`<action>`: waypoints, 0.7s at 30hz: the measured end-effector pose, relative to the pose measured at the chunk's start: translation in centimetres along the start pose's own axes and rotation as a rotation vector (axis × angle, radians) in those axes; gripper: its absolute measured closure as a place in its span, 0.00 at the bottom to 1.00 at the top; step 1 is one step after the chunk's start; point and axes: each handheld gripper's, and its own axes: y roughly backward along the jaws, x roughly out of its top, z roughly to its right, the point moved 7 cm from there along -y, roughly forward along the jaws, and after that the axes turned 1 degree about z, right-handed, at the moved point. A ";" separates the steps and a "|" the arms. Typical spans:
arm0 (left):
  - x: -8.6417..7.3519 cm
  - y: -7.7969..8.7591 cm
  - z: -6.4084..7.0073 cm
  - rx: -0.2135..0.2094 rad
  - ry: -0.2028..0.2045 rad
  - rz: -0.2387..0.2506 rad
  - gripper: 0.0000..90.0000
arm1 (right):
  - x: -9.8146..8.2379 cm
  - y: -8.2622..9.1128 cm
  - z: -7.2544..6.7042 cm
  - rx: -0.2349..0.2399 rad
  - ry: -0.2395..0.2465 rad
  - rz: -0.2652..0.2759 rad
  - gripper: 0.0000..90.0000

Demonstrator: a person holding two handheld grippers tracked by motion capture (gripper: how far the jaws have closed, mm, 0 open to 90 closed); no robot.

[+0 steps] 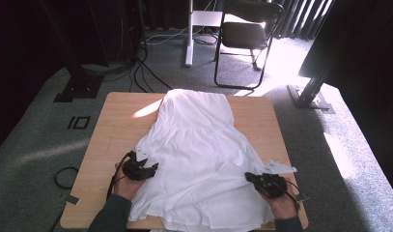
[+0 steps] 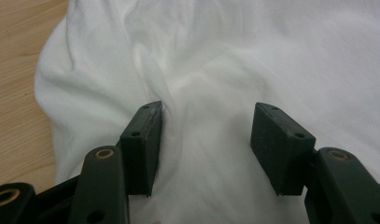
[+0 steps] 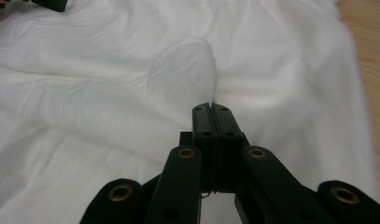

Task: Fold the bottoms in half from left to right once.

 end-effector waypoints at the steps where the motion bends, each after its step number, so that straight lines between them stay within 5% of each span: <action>1: 0.0 0.0 0.0 0.000 -0.009 -0.007 0.50 | -0.7 1.2 0.2 -0.009 -0.011 0.013 1.00; 5: -0.1 -0.1 0.2 -0.003 -0.014 -0.011 0.50 | -4.6 5.0 1.3 -0.054 -0.095 0.034 1.00; 8: -0.1 -0.2 0.4 -0.012 -0.018 -0.015 0.50 | -7.2 5.7 2.2 -0.080 -0.157 0.009 0.99; 9: -0.1 -0.2 0.5 -0.017 -0.020 -0.013 0.50 | -8.1 5.6 2.5 -0.086 -0.174 -0.014 0.96; 11: -0.1 -0.2 0.7 -0.011 -0.029 -0.014 0.50 | -8.8 5.1 3.0 -0.106 -0.207 -0.036 0.73; 13: -0.1 -0.2 0.7 -0.012 -0.030 -0.015 0.50 | -8.6 5.0 3.0 -0.112 -0.207 -0.029 0.67; 16: -0.1 -0.2 0.9 -0.014 -0.032 -0.016 0.50 | -5.6 4.2 2.4 -0.083 -0.162 0.051 0.56; 21: -0.2 -0.3 1.5 -0.021 -0.048 -0.017 0.50 | -3.0 -0.8 1.8 -0.021 -0.107 -0.018 0.51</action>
